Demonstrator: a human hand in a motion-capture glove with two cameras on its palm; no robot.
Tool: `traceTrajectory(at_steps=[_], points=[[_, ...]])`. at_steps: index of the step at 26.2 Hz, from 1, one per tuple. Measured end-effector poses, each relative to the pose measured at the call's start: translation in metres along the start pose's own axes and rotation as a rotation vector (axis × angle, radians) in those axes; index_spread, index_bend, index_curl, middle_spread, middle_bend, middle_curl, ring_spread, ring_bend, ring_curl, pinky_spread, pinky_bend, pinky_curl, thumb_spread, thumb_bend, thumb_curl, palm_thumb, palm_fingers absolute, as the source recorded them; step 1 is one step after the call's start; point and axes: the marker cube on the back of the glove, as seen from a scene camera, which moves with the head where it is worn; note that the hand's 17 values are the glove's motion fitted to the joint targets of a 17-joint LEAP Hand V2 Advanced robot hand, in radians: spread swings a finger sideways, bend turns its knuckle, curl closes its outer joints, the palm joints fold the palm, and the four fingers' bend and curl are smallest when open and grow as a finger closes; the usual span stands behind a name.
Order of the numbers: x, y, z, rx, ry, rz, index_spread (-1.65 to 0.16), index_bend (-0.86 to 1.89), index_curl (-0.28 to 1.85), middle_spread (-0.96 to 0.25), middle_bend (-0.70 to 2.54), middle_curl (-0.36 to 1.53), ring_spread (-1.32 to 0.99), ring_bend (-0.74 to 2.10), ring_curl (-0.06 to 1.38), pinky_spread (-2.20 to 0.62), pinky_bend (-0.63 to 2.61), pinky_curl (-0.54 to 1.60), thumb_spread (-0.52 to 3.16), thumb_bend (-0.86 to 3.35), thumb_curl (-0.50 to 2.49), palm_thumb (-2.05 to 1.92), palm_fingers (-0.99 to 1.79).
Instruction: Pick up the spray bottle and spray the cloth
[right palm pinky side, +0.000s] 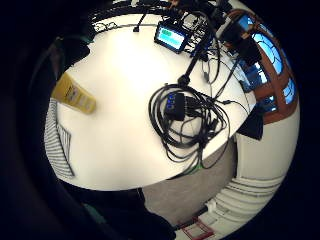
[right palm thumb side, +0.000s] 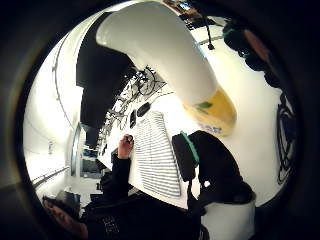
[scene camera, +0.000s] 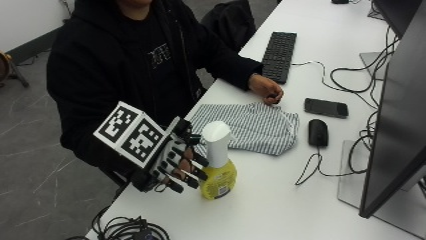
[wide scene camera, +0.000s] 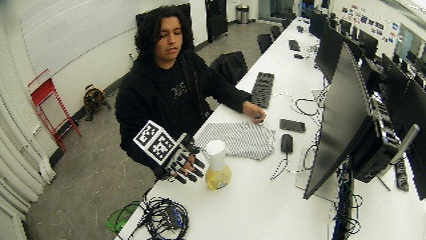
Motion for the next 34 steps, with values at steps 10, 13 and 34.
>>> traceTrajectory(at_steps=[10, 13, 34], points=[[-0.008, -0.036, 0.023, 0.097, -0.436, 0.015, -0.34, 0.07, 0.18, -0.13, 0.37, 0.35, -0.17, 0.54, 0.33, 0.06, 0.24, 0.29, 1.08, 0.11, 0.23, 0.52, 0.78], [-0.014, -0.045, 0.031, 0.115, -0.576, 0.022, -0.33, 0.16, 0.21, -0.15, 0.4, 0.36, -0.18, 0.53, 0.33, 0.05, 0.18, 0.28, 1.05, 0.11, 0.26, 0.58, 0.88], [-0.053, -0.064, 0.042, 0.156, -0.789, -0.015, -0.3, 0.27, 0.38, -0.22, 0.47, 0.46, -0.25, 0.52, 0.4, -0.26, 0.36, 0.36, 0.35, 0.02, 0.53, 0.92, 1.38]])
